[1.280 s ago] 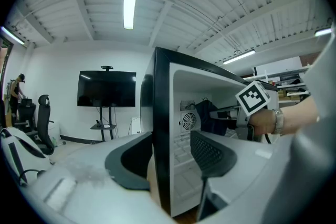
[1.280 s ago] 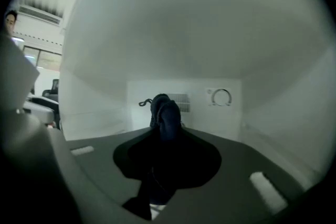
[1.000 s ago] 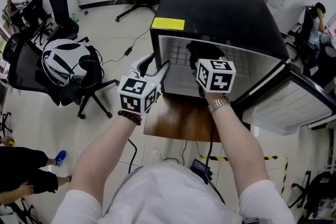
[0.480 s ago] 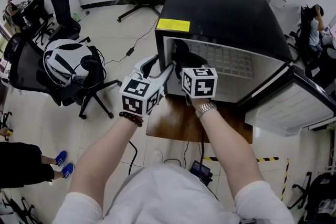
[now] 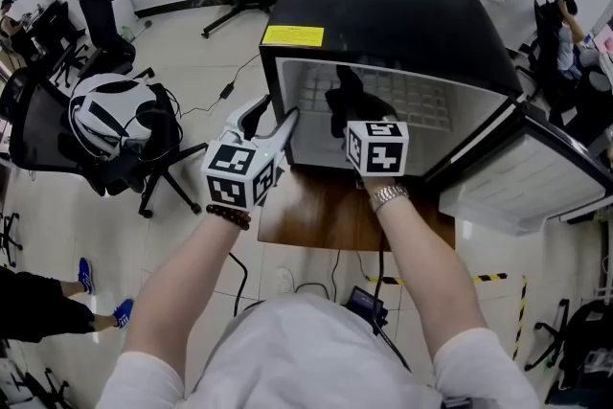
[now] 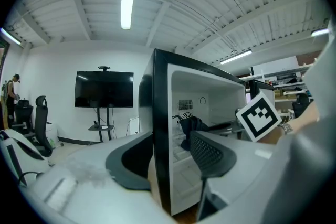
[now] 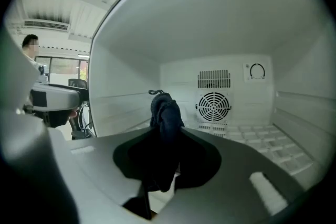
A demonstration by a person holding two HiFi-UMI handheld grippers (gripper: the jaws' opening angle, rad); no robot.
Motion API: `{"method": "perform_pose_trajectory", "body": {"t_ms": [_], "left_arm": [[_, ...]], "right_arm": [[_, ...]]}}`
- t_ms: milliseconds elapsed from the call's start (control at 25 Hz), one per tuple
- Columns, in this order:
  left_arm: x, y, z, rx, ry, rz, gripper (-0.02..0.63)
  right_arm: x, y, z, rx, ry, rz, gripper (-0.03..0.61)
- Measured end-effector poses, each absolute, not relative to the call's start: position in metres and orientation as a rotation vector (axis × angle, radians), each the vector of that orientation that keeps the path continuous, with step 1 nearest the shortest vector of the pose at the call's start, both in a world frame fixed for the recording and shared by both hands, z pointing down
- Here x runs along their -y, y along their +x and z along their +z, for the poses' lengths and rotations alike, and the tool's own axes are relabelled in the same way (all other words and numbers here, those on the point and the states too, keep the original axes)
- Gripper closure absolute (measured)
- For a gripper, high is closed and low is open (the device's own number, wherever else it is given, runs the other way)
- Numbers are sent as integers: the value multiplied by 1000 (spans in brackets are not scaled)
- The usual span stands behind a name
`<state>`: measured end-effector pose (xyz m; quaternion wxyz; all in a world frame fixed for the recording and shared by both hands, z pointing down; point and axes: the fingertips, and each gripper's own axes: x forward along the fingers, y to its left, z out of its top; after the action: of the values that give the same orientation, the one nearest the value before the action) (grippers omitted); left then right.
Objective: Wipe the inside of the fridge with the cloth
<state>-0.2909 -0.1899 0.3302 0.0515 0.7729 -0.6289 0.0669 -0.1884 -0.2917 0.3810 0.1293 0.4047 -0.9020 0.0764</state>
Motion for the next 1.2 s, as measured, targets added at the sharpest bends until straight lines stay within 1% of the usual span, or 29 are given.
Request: {"method": "perform_pose_trajectory", "body": {"t_ms": [200,280,760,1040,1200], "left_arm": [[185,-289,332,1929,2332,217,399],[183,-283,335,1919,2339,233,434],[178,-239,346,1882,2349,238,436],[183,-208,345,1841,2383,235,436],[188,-190,344,1798,2418,243,436]], "right_arm": [[304,-147,379,2576,1256,212,500],[307,-132,378,2562,1277,209,500],[331,-41,380,2441,1435,201,500],[336,-18,380,2389,1482,193,500],[332,-23,377,2424,1462,221,500]]}}
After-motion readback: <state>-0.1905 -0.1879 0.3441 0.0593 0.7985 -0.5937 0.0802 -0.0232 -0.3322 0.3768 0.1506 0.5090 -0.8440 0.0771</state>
